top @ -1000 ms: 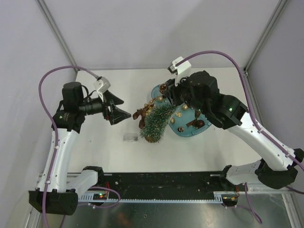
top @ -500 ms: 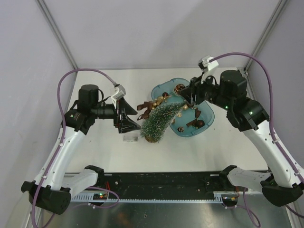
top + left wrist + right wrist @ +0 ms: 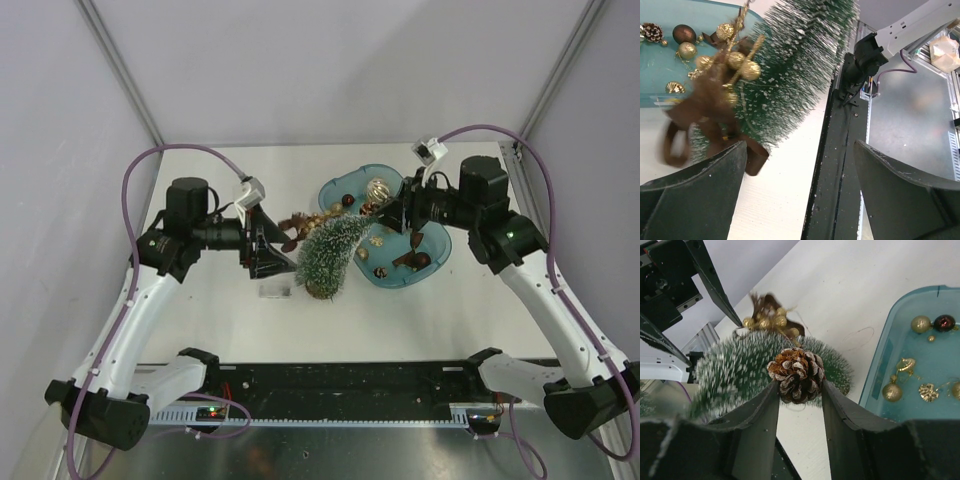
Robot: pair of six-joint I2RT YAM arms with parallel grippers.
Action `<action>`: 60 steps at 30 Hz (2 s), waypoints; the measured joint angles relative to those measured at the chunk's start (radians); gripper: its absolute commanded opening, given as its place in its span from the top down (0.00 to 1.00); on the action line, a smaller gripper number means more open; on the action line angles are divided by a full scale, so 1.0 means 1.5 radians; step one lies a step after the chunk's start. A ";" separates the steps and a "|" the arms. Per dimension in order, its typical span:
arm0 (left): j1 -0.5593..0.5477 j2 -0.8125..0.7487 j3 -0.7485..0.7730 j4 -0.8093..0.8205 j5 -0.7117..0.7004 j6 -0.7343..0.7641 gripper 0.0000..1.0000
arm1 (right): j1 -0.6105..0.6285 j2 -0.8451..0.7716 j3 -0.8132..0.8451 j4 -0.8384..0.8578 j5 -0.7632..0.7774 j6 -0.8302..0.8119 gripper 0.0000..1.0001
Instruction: Decorate the small christmas tree
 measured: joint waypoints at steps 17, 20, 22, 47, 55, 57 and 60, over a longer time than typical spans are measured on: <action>0.000 0.015 0.000 0.025 0.006 -0.041 0.55 | -0.044 -0.130 -0.222 0.111 -0.064 0.104 0.56; 0.000 0.016 0.000 0.031 0.005 -0.047 0.56 | -0.044 -0.159 -0.255 0.128 -0.071 0.128 0.54; 0.000 0.016 -0.001 0.035 0.005 -0.052 0.57 | -0.043 -0.175 -0.272 0.144 -0.075 0.144 0.52; 0.001 0.015 -0.005 0.044 -0.016 -0.072 0.36 | 0.017 -0.197 -0.339 0.279 -0.033 0.205 0.41; 0.119 0.001 0.010 0.037 -0.035 -0.089 0.01 | -0.072 -0.221 -0.339 0.223 0.047 0.190 0.34; 0.163 0.001 0.028 0.030 -0.038 -0.088 0.00 | -0.088 -0.214 -0.338 0.212 0.074 0.187 0.34; 0.214 0.001 0.061 0.021 -0.057 -0.086 0.00 | -0.104 -0.171 -0.328 0.198 0.129 0.182 0.35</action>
